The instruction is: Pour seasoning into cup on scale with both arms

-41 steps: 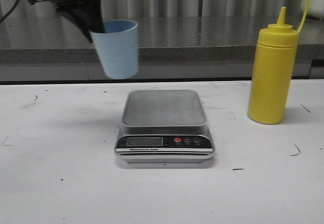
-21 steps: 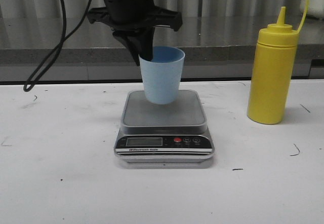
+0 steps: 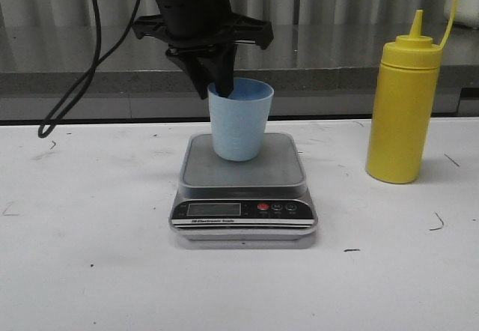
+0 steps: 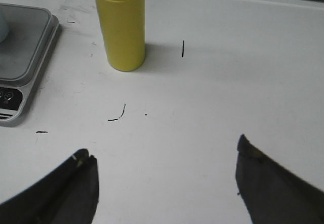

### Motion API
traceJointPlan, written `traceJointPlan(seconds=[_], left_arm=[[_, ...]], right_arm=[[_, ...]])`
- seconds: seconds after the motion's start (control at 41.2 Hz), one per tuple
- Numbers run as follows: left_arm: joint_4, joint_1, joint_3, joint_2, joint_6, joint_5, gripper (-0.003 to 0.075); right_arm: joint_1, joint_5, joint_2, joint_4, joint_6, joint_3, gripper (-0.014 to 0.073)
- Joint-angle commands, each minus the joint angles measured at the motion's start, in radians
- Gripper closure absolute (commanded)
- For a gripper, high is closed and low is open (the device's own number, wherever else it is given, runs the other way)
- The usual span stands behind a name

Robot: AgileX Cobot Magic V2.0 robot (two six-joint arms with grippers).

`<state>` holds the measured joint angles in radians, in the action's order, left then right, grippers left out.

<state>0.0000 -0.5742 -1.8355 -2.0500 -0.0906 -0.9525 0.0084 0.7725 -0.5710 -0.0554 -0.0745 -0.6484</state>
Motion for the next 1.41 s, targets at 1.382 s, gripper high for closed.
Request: traceJointPlan(seconds=[1.382], left_arm=[[0.044,-0.007,0.972,1.342,0.007,0.217,0.0355]], right_arm=[[-0.002,-0.064,-0.009,0.001,-0.012,-0.033,0.0013]])
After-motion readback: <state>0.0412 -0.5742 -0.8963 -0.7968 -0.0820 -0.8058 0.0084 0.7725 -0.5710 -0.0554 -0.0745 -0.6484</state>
